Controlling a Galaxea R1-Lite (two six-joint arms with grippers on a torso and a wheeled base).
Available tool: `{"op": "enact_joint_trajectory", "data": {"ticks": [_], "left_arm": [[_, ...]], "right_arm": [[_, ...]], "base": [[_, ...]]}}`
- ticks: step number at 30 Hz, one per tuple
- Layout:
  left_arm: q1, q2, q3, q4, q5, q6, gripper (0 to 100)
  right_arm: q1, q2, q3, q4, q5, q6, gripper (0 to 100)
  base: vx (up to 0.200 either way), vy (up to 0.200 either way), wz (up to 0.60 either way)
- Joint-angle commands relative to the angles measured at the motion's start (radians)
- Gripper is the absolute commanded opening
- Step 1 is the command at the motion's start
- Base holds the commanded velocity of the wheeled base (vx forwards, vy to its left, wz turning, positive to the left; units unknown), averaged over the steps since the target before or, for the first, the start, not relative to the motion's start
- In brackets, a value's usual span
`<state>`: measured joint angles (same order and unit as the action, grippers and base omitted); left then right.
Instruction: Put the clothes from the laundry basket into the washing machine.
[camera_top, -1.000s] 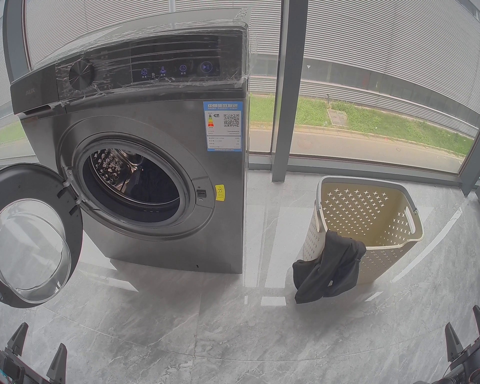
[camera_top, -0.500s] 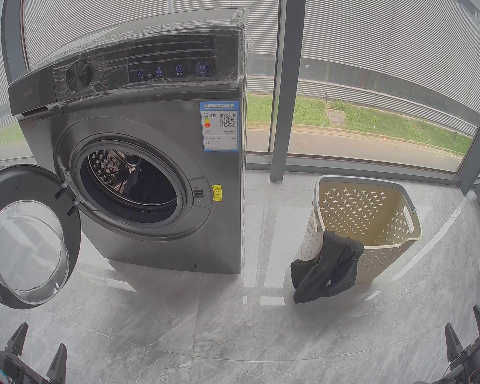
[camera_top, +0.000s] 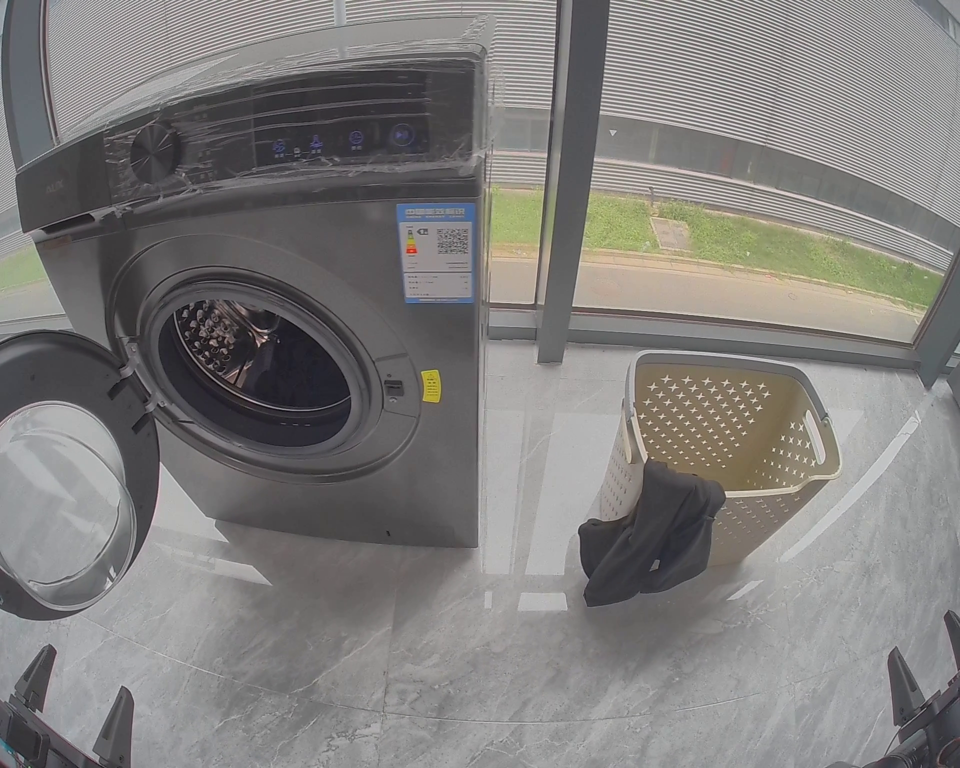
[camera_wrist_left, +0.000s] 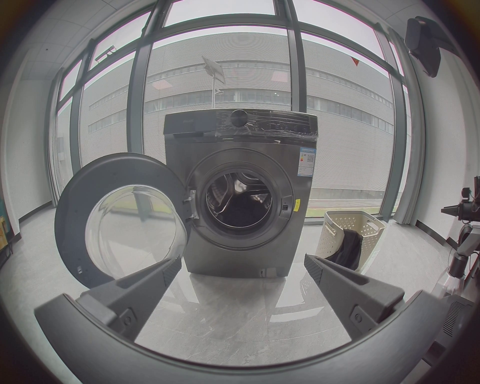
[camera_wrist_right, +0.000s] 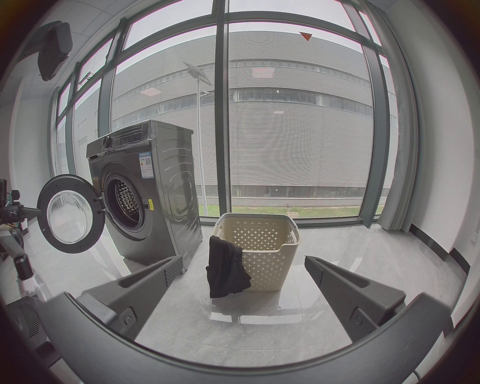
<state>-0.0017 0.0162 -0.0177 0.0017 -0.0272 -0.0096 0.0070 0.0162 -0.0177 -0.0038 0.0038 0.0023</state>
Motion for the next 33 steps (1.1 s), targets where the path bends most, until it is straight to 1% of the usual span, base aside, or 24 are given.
{"op": "enact_joint_trajectory", "data": {"ticks": [1, 10, 31, 33], "left_arm": [[0.0, -0.016, 0.016, 0.0, 0.0, -0.001, 100], [0.0, -0.016, 0.016, 0.0, 0.0, -0.001, 100], [0.0, -0.016, 0.018, 0.0, 0.0, -0.001, 100], [0.0, -0.016, 0.016, 0.0, 0.0, -0.001, 100]], "right_arm": [[0.001, -0.01, 0.018, -0.001, -0.001, -0.001, 100], [-0.001, -0.01, 0.018, -0.001, -0.001, -0.001, 100], [0.001, -0.01, 0.018, -0.001, -0.001, -0.001, 100], [0.001, -0.01, 0.018, -0.001, -0.001, -0.001, 100]], "base": [[0.0, 0.0, 0.0], [0.0, 0.0, 0.0], [0.0, -0.2, 0.0], [0.0, 0.0, 0.0]]}}
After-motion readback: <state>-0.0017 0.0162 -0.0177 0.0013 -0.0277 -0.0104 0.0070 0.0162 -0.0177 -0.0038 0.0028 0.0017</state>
